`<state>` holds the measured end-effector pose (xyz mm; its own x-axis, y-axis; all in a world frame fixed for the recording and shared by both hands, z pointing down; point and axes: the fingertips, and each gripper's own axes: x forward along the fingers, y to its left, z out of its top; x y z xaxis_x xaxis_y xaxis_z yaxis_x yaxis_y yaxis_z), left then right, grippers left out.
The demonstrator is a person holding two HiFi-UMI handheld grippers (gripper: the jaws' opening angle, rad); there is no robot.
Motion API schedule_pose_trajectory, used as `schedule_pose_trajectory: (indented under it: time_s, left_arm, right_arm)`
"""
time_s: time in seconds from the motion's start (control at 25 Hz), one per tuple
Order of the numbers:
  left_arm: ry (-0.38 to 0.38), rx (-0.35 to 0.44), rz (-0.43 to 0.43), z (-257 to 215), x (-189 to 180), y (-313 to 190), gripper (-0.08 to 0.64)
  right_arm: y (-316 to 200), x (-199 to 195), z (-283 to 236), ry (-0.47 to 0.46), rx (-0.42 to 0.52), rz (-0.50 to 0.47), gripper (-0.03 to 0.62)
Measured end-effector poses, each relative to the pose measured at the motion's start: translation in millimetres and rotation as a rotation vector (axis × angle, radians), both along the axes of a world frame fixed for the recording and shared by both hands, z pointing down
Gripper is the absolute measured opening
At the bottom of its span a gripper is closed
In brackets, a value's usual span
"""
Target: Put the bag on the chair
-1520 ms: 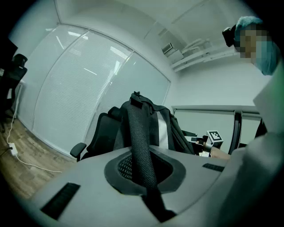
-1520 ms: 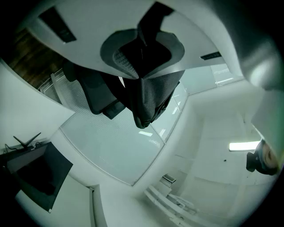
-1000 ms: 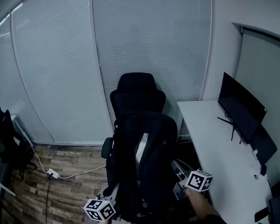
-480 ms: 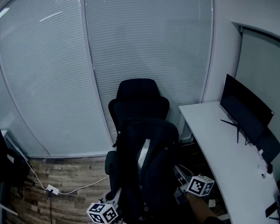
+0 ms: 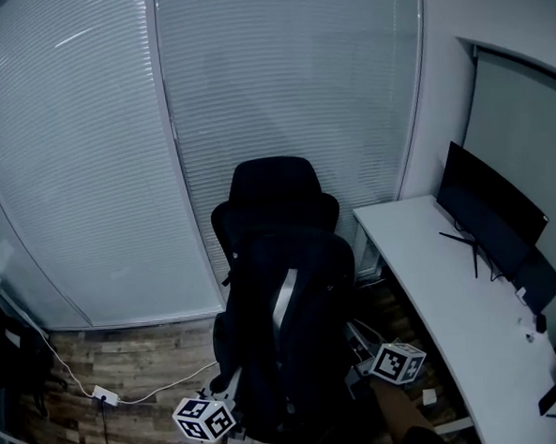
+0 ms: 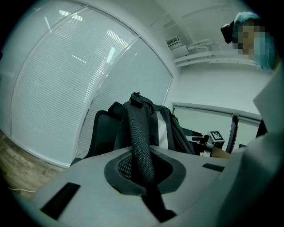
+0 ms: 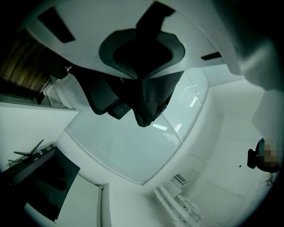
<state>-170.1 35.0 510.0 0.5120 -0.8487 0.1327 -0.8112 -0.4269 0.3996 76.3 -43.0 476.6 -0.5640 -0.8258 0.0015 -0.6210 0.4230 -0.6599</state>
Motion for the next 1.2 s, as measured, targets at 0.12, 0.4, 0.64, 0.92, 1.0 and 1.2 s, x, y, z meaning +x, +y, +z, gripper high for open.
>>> schedule_pose_trajectory:
  time_s: [0.12,0.4,0.64,0.92,1.0,1.2]
  left_arm:
    - [0.008,-0.008,0.003,6,0,-16,0.021]
    - [0.006,-0.015,-0.018,16,2,-63,0.021]
    - [0.012,-0.013,-0.056,25,5,-105,0.021]
    - [0.012,-0.031,-0.098,36,18,-161,0.021]
    - [0.01,-0.032,-0.113,40,20,-176,0.021]
    - [0.009,-0.036,-0.145,53,26,-205,0.021]
  right_arm:
    - [-16,0,4,0.012,-0.008,0.01,0.057]
    - [-68,0,20,0.007,-0.034,-0.009,0.057]
    - [-117,0,26,0.002,-0.033,-0.043,0.057]
    - [-187,6,45,-0.016,-0.068,-0.094,0.057]
    - [-206,4,47,-0.024,-0.072,-0.111,0.057]
    - [-241,7,62,-0.029,-0.092,-0.133,0.057]
